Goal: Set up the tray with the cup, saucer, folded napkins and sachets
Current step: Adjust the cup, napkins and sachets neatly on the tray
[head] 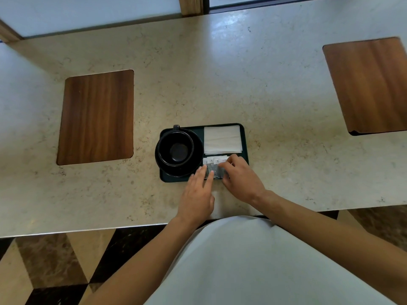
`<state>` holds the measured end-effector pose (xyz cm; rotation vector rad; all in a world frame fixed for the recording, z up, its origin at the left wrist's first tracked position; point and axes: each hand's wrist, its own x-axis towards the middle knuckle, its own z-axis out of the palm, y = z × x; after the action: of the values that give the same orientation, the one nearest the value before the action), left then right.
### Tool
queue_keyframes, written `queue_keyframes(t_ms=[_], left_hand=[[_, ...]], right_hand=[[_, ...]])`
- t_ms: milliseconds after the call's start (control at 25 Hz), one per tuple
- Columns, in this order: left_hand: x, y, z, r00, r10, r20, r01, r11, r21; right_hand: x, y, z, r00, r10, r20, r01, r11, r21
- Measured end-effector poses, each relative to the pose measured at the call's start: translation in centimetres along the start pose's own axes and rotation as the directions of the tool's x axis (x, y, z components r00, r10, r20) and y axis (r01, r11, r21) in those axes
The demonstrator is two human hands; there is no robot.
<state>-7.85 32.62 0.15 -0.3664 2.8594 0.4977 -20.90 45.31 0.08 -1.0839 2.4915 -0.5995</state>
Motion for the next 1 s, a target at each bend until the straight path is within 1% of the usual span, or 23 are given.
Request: queue_keyframes(t_ms=[80, 200, 400, 720, 1000], left_hand=[[0.3, 0.2, 0.2, 0.999, 0.009, 0.044, -0.01, 1.0, 0.021], [0.7, 0.6, 0.6, 0.994, 0.003, 0.108, -0.009, 0.998, 0.055], [1.4, 0.7, 0.3, 0.994, 0.023, 0.106, -0.033, 0.995, 0.09], [2.6, 3.4, 0.5, 0.99, 0.057, 0.129, -0.077, 0.985, 0.155], [2.6, 3.4, 0.3, 0.988, 0.084, 0.129, -0.102, 0.985, 0.14]], right_hand=[[-0.4, -0.1, 0.3, 0.999, -0.013, 0.038, 0.015, 0.998, -0.059], [-0.7, -0.2, 0.4, 0.999, -0.022, 0.047, 0.027, 0.993, -0.114], [-1.2, 0.0, 0.1, 0.999, -0.018, 0.036, 0.024, 0.989, -0.146], [-2.0, 1.9, -1.1, 0.998, 0.049, 0.027, -0.042, 0.979, -0.199], [-2.2, 1.8, -1.4, 0.996, 0.084, 0.022, -0.077, 0.972, -0.22]])
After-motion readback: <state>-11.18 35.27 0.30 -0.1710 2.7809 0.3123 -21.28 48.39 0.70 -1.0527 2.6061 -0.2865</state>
